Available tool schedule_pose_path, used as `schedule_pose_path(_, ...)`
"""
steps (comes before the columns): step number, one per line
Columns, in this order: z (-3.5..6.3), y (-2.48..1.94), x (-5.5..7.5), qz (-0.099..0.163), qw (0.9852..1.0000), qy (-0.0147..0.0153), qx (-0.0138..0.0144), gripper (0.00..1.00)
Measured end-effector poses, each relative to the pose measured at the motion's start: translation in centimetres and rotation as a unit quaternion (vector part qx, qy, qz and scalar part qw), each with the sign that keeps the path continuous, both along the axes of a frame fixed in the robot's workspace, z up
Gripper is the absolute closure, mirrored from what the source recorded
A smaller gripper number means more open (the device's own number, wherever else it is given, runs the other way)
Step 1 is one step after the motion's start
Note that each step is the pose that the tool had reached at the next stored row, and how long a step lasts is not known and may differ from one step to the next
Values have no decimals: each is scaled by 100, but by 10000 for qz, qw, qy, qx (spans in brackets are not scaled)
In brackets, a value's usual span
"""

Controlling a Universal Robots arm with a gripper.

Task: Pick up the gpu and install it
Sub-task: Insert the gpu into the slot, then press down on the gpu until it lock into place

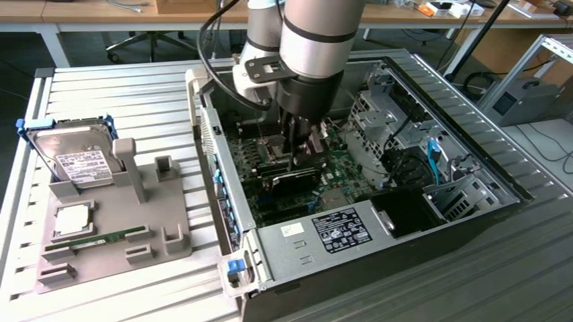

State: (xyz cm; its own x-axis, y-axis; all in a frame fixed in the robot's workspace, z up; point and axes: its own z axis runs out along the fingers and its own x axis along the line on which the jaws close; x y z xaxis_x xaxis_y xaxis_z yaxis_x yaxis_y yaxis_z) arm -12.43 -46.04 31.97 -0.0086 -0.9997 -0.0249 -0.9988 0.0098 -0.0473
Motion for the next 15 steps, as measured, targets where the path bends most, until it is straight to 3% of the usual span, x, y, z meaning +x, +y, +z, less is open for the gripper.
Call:
schedule_pose_path(6, 151, 2, 0, 0, 10000, 0, -7, 59)
schedule_pose_path(15, 162, 2, 0, 0, 10000, 0, -10, 59)
